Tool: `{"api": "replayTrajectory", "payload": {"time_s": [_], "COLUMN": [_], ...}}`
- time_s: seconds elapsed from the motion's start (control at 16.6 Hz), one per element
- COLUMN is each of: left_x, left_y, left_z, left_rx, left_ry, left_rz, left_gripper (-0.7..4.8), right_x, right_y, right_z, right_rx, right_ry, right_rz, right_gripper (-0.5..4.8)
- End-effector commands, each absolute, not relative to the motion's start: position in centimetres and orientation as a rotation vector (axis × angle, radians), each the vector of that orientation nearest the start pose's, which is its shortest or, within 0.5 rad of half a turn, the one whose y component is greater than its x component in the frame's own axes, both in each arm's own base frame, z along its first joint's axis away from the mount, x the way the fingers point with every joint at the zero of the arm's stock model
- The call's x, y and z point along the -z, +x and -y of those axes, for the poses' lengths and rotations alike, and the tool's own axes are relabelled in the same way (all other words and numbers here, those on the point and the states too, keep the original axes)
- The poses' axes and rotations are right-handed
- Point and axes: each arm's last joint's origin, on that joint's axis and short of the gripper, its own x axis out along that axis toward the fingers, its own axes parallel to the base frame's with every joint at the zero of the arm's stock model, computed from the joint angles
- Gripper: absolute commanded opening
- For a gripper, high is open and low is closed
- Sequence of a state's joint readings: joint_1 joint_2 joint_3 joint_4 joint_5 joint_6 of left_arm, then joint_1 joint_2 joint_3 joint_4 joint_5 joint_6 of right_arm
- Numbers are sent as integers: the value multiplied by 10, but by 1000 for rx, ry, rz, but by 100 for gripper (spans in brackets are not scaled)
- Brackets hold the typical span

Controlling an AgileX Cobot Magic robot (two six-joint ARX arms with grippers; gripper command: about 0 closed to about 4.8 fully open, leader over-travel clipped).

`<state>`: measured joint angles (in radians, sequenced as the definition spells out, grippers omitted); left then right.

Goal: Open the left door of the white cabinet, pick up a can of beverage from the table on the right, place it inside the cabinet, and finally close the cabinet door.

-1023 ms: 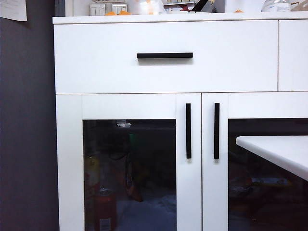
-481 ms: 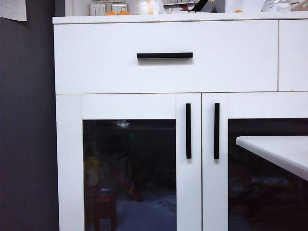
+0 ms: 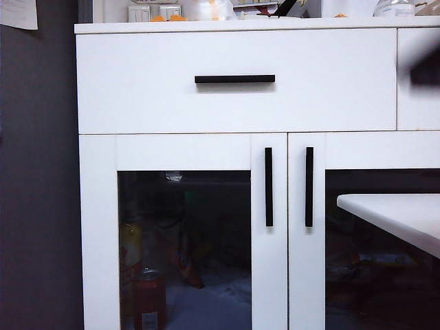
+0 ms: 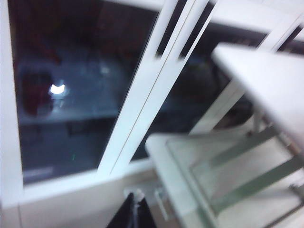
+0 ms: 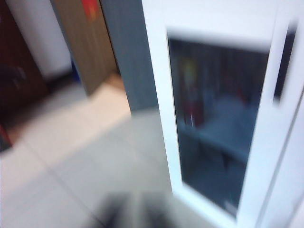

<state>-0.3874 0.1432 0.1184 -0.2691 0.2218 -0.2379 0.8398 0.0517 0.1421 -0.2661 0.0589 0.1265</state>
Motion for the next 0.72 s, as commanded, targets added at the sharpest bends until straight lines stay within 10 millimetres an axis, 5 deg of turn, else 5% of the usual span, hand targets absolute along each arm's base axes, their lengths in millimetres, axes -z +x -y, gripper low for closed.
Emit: {"api": "replayTrajectory", "payload": {"time_s": [0.06, 0.18, 0.72], "left_x": [-163, -163, -164], "left_y": [88, 88, 85], "left_z": [43, 43, 41], "left_rx": [564, 564, 565], "left_ry": [-207, -206, -211], "left_rz": [-366, -369, -338], "left_gripper": [-6, -6, -6], "right_x": [-161, -146, -147], "right_y": [64, 66, 65], "right_z": [-69, -69, -69], "right_rx": [-762, -725, -731], "right_ry": [18, -5, 8], "right_rz": [-261, -298, -275], "right_gripper": [-1, 0, -1]}}
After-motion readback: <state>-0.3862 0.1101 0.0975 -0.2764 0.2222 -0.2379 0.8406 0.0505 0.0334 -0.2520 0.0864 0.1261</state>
